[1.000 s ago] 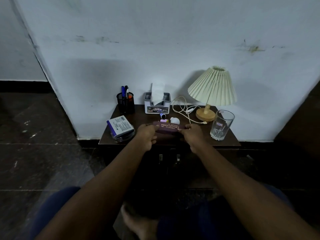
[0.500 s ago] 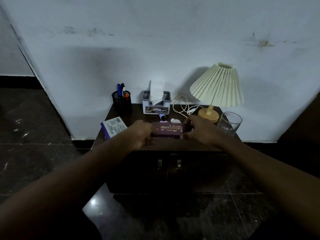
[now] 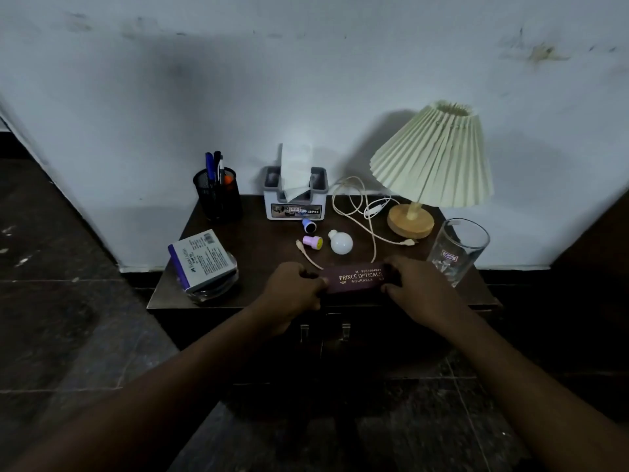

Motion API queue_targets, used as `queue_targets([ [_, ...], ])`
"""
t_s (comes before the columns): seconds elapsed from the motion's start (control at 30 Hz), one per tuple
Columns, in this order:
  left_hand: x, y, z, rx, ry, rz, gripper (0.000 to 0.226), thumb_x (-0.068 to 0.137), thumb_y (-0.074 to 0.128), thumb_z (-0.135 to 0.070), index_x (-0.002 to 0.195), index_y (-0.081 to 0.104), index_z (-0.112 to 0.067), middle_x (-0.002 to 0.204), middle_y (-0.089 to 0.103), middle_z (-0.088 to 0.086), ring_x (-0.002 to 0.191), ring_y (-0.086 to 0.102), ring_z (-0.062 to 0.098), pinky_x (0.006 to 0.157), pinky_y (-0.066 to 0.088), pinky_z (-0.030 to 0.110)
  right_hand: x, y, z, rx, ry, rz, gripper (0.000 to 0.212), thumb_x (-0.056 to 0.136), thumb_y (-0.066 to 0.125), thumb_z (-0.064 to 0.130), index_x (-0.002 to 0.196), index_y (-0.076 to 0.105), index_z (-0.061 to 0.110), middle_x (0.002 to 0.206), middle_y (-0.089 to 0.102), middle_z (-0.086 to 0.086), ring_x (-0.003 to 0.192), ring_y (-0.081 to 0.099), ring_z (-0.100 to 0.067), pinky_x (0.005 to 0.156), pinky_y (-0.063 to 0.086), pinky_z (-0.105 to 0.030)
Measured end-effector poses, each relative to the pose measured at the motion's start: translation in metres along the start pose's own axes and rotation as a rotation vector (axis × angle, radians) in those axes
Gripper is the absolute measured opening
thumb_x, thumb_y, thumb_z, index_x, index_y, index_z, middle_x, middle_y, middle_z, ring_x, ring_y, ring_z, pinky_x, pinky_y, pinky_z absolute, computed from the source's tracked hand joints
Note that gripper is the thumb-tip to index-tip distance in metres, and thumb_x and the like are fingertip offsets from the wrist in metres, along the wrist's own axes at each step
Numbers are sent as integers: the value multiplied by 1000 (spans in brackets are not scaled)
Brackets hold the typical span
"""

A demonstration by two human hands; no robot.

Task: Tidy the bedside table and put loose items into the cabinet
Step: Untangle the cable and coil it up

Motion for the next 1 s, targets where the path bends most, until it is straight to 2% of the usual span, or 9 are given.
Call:
queue_targets([
  [0.13, -8, -21, -21, 48, 113, -23, 16, 94, 74, -22, 82, 69, -12, 73, 73, 12, 58, 67, 25, 66, 60, 46, -3, -5, 5, -49, -15, -2, 33, 90, 72, 27, 121, 62, 18, 114, 71, -6, 109, 67, -27, 87, 53, -39],
  [0.2, -13, -54, -46, 229, 262, -113, 16, 95, 73, -29, 80, 69, -26, 76, 77, 5, 64, 74, 27, 67, 62, 42, -3, -14, 14, -85, -44, -71, 29, 92, 68, 32, 118, 62, 20, 112, 70, -6, 106, 67, -29, 86, 54, -41],
  [0.23, -16, -73, -56, 268, 306, -153, 14, 96, 73, -32, 82, 70, -31, 77, 76, -1, 65, 75, 21, 64, 63, 37, -2, -18, 19, -89, -59, -112, 26, 93, 65, 32, 116, 63, 20, 110, 69, -6, 103, 67, -29, 85, 55, -42],
  [0.3, -20, -112, -69, 194, 332, -228, 7, 96, 71, -34, 89, 72, -34, 79, 76, -7, 67, 74, 12, 61, 61, 26, 7, -23, 32, -90, -81, -182, 17, 95, 61, 29, 107, 64, 17, 102, 68, -8, 94, 67, -30, 78, 54, -42],
  [0.4, -16, -139, -69, -12, 318, -300, 6, 98, 69, -25, 94, 74, -25, 84, 78, -1, 69, 70, 13, 61, 60, 25, 48, -21, 41, -128, -31, -206, 14, 99, 54, 20, 103, 61, 8, 100, 67, -15, 89, 65, -35, 71, 49, -39],
  [0.5, -8, -124, -60, -80, 279, -261, 8, 99, 68, -18, 94, 73, -18, 90, 77, 8, 73, 68, 16, 62, 58, 28, 99, -16, 37, -87, 105, -142, 12, 96, 55, 9, 104, 60, 1, 108, 68, -22, 100, 66, -38, 77, 49, -41],
  [0.6, 0, -109, -58, -136, 248, -232, 9, 98, 69, -15, 90, 74, -16, 86, 78, 8, 71, 67, 17, 61, 57, 30, 134, -6, 33, -56, 198, -105, 9, 93, 60, 8, 99, 65, 3, 111, 72, -20, 105, 69, -36, 80, 52, -38],
  [0.77, 11, -99, -57, -275, 193, -171, 7, 97, 71, -18, 93, 75, -14, 79, 80, 1, 63, 68, 10, 51, 55, 21, 147, 20, 21, -178, 237, -40, 22, 96, 58, 11, 114, 66, 2, 121, 70, -19, 115, 66, -35, 90, 51, -39],
  [1.0, 10, -108, -62, -380, 250, -226, 7, 97, 71, -18, 102, 75, -17, 90, 81, 2, 76, 75, 14, 59, 58, 22, 123, -6, 38, -163, 157, -283, 15, 99, 51, 9, 108, 61, 3, 112, 69, -19, 107, 66, -36, 81, 47, -41],
])
Point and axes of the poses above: each hand's wrist, its own x-axis towards the middle knuckle, its own y-axis out of the palm, z = x × y, the point moved 7 cm from there along x, towards the middle knuckle
